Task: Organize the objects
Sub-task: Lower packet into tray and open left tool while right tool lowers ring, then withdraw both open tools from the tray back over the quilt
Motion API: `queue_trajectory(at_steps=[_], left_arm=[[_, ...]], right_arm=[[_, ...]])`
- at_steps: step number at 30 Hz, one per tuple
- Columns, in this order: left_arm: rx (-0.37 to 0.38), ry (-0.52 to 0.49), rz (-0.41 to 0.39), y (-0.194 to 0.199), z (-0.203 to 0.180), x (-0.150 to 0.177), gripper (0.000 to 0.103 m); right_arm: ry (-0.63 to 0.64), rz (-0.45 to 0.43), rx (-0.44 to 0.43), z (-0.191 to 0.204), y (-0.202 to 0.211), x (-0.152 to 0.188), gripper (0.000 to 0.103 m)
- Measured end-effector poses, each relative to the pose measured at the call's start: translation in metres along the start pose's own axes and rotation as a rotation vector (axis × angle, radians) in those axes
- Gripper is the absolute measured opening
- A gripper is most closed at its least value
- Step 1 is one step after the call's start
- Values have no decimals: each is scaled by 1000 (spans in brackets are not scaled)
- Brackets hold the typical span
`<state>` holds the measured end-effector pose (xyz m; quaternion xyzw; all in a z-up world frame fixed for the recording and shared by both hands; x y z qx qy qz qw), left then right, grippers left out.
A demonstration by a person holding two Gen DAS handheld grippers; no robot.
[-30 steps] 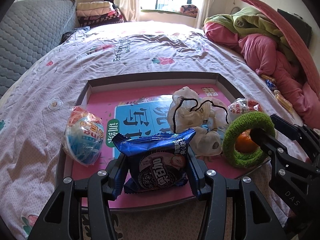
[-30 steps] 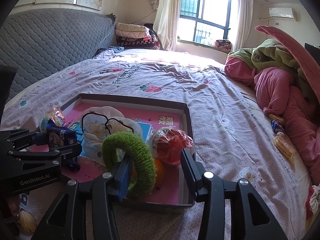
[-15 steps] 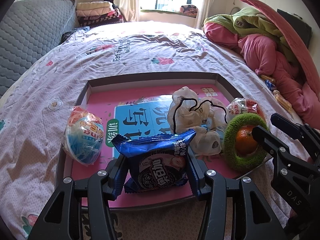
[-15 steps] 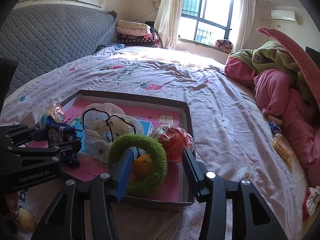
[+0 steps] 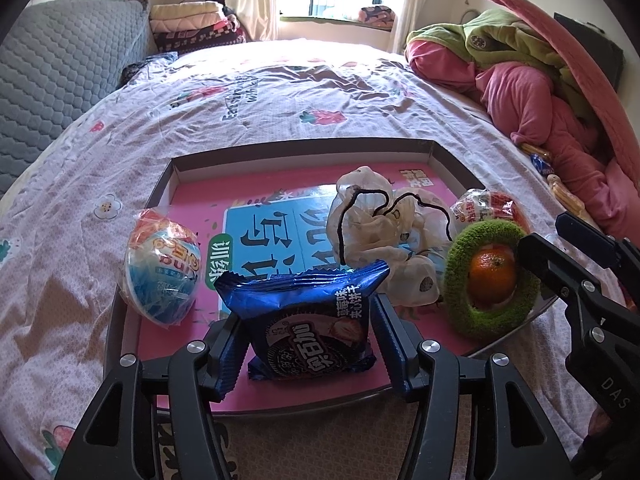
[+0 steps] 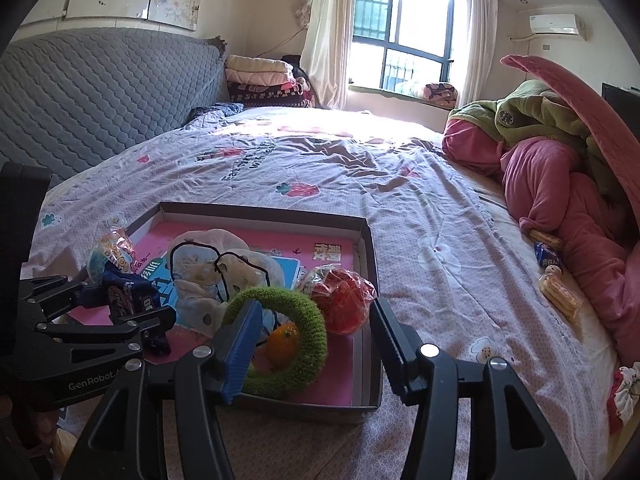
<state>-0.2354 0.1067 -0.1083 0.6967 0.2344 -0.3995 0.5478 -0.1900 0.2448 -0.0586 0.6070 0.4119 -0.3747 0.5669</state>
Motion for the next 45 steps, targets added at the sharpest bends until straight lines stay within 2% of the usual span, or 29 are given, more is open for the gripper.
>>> queue_trajectory(at_steps=[25, 28, 32, 40, 45], left_arm=[[-1, 35, -59, 16, 3, -18, 67], [-3, 35, -68, 20, 3, -20, 70], [-9, 40, -85, 27, 5, -24, 71], [-33, 60, -138, 50, 13, -34, 74], [-46, 77, -178, 67, 21, -39, 75]], right_arm=[[-34, -18, -13, 1, 6, -6, 56], [-34, -21, -17, 2, 7, -8, 56], [-40, -31, -23, 4, 10, -11, 63], [-52, -52, -49, 10, 16, -18, 65], [-62, -73, -61, 12, 22, -24, 70]])
Point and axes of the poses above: each gripper's, at about its wrist camera, not at the fingertips, and y roughly against the way its jaws point, z to its left, x to its underside, the point moved 9 cm from there along -y, roughly the way its jaws point, and after that the axes turned 14 degrees about -z, right-handed, at the moved point
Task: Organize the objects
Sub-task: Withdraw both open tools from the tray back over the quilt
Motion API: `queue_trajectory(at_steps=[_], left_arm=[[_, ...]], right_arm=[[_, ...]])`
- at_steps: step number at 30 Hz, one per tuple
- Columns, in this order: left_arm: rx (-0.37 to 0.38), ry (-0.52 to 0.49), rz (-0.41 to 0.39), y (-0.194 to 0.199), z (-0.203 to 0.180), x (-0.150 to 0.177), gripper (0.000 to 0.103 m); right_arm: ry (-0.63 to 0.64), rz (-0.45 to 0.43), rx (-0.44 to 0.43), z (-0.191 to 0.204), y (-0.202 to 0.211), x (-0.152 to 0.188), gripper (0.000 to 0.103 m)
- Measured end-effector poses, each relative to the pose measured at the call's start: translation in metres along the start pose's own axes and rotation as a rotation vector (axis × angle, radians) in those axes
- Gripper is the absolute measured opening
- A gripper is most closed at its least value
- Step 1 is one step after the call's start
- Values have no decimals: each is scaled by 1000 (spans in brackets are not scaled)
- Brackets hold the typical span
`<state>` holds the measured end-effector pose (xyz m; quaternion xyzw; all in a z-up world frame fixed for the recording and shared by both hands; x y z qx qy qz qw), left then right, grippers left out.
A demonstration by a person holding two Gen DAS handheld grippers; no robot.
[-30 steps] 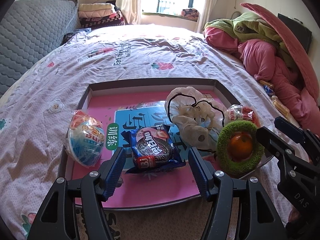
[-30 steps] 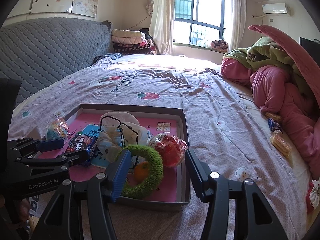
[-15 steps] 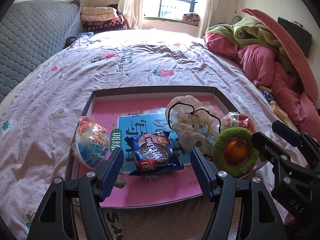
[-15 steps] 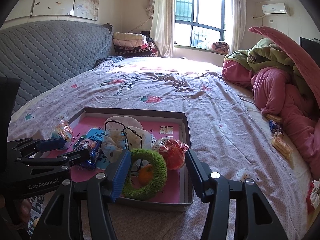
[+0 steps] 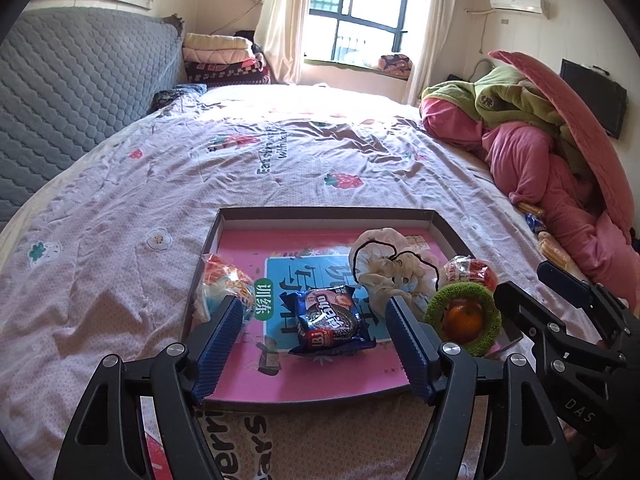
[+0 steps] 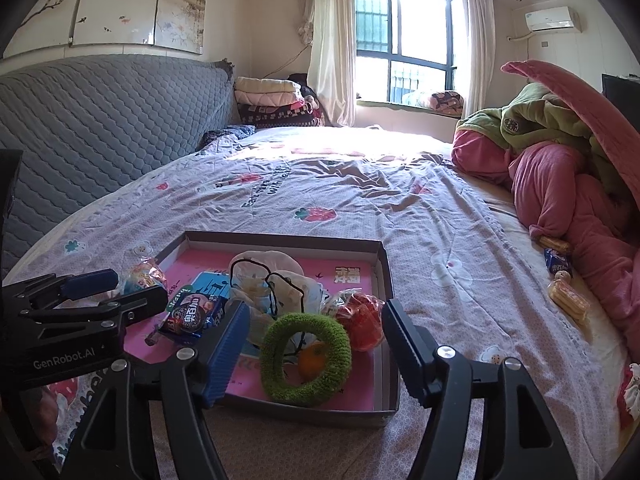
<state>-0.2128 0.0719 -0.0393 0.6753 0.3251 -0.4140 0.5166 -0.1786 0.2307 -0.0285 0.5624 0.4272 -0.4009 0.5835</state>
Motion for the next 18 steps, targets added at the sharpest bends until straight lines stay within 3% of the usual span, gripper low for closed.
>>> queue_trajectory(at_steps=[10, 18], left_arm=[[-58, 8, -15, 25, 17, 11, 77], [-25, 43, -56, 49, 22, 12, 79]], right_arm=[[-11, -27, -47, 12, 7, -11, 72], [-11, -49, -80, 19, 18, -17, 77]])
Point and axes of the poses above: each gripper's, at about its wrist camera, not at the fingertips, and y roughly against the way its jaws point, z to its left, x to its underside, the point moved 9 cm from there along -y, roughly the way its jaws point, and after that the axes turned 14 degrees about -z, right-handed, at the moved point
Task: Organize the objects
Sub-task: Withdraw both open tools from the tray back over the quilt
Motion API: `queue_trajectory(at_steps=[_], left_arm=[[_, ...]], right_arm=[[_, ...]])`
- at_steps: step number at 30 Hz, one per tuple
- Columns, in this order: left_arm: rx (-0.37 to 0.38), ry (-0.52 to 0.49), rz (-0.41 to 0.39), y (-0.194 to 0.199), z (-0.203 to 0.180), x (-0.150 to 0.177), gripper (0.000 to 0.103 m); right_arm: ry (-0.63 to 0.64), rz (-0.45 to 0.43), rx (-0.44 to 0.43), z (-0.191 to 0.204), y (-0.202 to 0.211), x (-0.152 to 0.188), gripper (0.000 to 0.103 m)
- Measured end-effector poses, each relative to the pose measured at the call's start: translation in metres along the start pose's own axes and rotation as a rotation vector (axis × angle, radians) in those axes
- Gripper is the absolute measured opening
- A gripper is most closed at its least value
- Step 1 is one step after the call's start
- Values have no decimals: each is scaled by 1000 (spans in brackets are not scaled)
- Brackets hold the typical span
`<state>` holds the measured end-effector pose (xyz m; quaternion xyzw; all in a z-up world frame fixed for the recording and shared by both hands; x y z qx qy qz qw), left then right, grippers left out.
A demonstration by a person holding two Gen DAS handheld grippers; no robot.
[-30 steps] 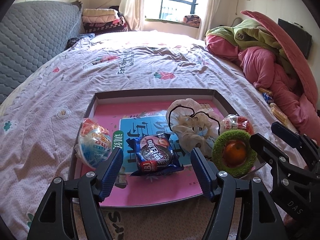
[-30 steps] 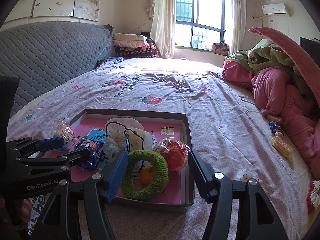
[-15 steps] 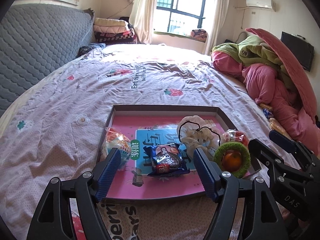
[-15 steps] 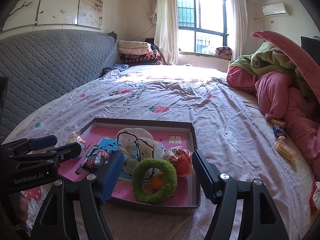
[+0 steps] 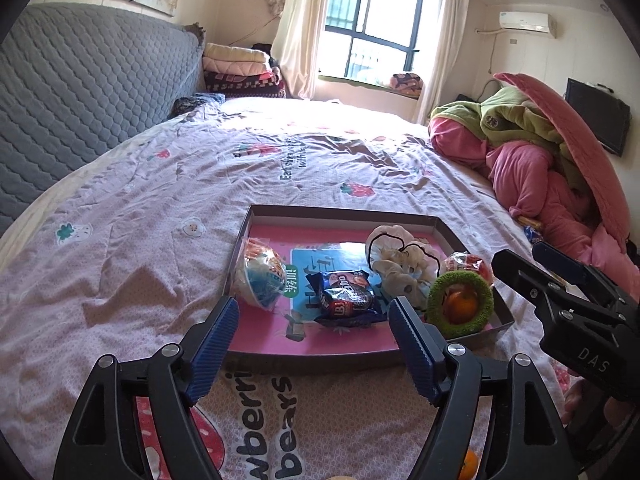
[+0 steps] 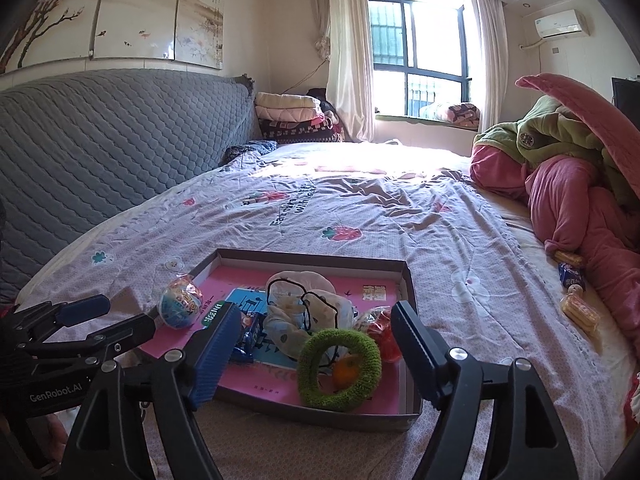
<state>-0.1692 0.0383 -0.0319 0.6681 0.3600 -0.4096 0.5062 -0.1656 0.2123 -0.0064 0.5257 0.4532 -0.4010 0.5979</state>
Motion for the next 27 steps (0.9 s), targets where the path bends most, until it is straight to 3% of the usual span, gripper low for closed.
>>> queue_trajectory(at_steps=[4, 13, 27], left_arm=[[25, 29, -5, 8, 1, 1, 79], [-6, -98, -18, 23, 1, 9, 79], [18, -90, 18, 35, 0, 22, 79]], right_arm=[[8, -5, -4, 3, 4, -1, 77], [25, -20, -32, 13, 17, -2, 77], [58, -12, -96, 30, 43, 9, 77]])
Point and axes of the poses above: each gripper's, at about its wrist camera, not at the fingertips, and y roughly against the way its jaws point, z to its left, x to its underside, the point moved 9 cm from there along -y, roughly the way its jaws point, and after that the axes turned 14 degrees about -z, right-handed, at the moved point
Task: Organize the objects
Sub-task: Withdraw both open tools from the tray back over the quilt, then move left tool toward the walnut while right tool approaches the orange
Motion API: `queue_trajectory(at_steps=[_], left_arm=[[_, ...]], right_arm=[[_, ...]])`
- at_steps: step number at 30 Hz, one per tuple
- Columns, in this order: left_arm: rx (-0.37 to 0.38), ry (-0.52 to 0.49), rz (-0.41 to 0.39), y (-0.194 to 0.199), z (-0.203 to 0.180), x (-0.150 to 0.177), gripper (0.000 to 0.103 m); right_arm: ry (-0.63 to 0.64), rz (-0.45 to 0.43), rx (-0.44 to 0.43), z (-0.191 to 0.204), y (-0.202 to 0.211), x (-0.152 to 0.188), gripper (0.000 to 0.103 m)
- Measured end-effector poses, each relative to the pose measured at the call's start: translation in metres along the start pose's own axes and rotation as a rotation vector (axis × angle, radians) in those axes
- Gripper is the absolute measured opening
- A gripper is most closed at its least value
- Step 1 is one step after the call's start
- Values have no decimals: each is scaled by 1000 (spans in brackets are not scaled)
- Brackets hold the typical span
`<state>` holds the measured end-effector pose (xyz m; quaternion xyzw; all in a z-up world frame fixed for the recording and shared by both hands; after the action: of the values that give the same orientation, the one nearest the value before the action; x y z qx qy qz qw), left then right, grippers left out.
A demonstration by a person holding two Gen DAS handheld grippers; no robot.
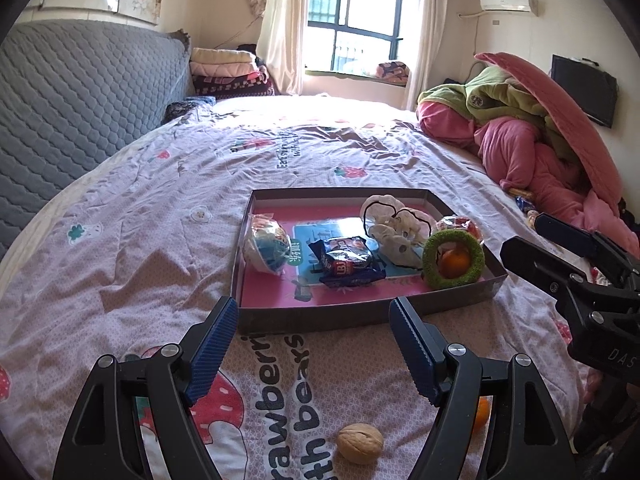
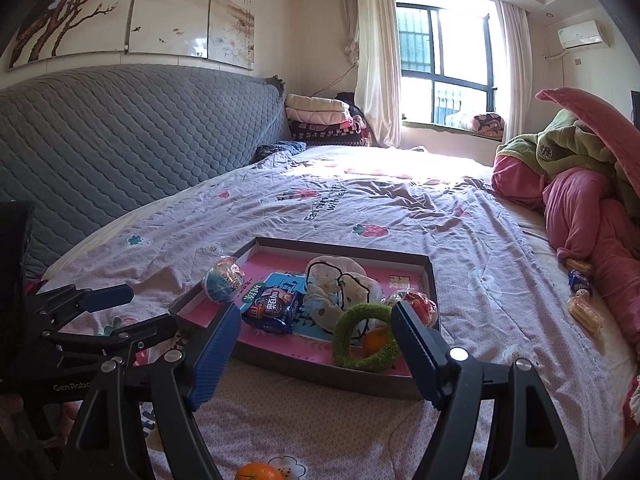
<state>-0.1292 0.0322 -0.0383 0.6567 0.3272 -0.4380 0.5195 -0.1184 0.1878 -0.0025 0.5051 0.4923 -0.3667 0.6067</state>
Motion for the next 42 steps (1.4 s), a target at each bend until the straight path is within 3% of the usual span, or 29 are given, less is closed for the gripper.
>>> queue_trajectory(at_steps=[4, 25, 42], left_arm=[[11, -22, 16, 1, -7, 8, 79], [39, -29, 119, 13, -2, 54, 79], [111, -27, 217, 15, -13, 85, 79]], right_arm=[[7, 24, -62, 9, 3, 6, 77], [50, 162, -151, 27, 18, 57, 81], [65, 301, -216, 37, 22, 104, 81]])
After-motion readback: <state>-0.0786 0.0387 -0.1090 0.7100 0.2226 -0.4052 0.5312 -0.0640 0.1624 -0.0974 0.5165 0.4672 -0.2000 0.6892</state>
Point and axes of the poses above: each gripper's, at about its wrist camera, not at the fingertips, and y roughly against the way its jaws point, z to its left, x to its underside, the point moved 9 cm from there along -y, roughly the way its jaws point, and after that the axes turned 14 degrees about -z, right-handed, at the moved point
